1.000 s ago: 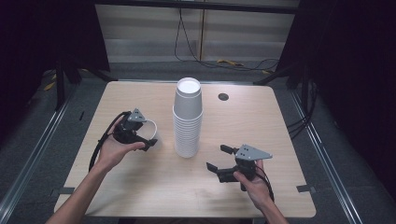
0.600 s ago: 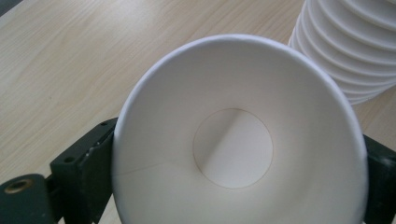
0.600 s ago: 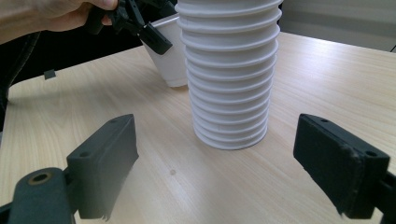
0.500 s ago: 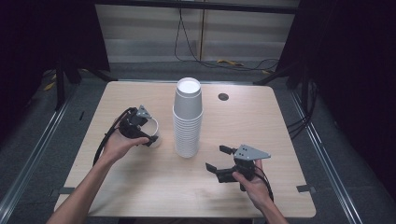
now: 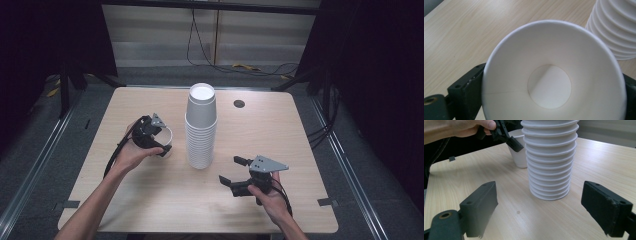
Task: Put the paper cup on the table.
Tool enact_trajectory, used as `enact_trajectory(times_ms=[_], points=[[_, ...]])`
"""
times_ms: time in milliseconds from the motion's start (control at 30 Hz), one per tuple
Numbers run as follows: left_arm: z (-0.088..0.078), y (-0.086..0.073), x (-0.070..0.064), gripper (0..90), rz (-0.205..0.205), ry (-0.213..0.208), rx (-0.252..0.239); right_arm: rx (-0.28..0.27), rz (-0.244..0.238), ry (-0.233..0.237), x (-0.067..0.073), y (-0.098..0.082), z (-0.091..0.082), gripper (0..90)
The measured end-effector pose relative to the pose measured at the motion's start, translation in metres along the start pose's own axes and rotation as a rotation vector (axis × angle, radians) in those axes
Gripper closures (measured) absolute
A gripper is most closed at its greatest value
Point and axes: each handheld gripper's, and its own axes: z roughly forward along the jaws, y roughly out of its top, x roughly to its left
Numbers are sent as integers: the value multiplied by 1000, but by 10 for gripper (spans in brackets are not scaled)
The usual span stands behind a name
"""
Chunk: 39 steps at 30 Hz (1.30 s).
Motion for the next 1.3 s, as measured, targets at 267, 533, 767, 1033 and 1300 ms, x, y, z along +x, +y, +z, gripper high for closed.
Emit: enact_trajectory(times_ms=[267, 533, 767, 1033, 1300], points=[[5, -5, 0, 40, -7, -3, -17, 0, 2, -3, -1, 0, 0, 132], [11, -10, 0, 44, -21, -51, 19, 8, -7, -10, -1, -1, 0, 132], [14, -16, 1, 105, -18, -62, 32, 5, 0, -16, -3, -1, 0, 133], [14, -24, 5, 154, -70, -114, 21, 8, -3, -15, -3, -1, 1, 133], [17, -32, 4, 157, -80, -108, 48, 25, 11, 1, -3, -1, 0, 132]])
